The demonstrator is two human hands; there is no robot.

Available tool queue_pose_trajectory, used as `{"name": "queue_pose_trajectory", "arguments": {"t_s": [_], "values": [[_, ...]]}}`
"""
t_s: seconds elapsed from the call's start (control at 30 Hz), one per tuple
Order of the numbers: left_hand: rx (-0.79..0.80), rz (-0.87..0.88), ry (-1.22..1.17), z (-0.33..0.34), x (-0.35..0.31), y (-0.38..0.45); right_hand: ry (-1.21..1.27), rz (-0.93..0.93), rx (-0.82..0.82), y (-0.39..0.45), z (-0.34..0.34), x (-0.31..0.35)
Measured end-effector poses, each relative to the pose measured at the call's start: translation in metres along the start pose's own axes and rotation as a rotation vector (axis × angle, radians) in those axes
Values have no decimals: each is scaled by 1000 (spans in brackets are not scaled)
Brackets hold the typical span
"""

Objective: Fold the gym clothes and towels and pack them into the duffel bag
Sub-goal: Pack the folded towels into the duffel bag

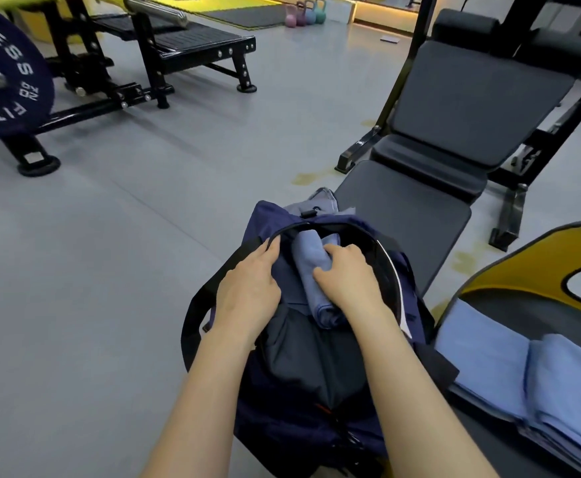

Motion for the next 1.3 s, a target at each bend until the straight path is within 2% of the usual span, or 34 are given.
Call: {"name": "queue_pose_trajectory", "arguments": {"t_s": [0.3,0.53,0.7,0.77,0.9,1.03,1.17,1.3], "values": [[23,1,3,3,-7,-2,-45,0,-230,14,12,-5],[25,0,17,3,-8,-4,-72,87,-120,30,37,-23],[21,-6,12,2,-6,-5,-287,-92,-287,19,33,-8],[20,-3,12,1,-6,-4,-331,-112,-292,15,34,-2],[32,11,20,4,-5,-3,-109,-61,-110,20,39,-4],[37,14,18,4,-4,-1,84,-95,-111,28,46,2],[39,17,30,4,-4,-1,166,-77,-64,36,59,2],[42,6,38,5,-3,-1,353,-86,3,43,65,5]]}}
Point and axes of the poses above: each hand's wrist, its own y-axis towards the middle knuckle, its own z-axis out of the palm, x = y × z, the point moved 4 cm from there along y, towards the middle knuckle, and after that the axes turned 13 degrees about x, right-handed, at the moved point
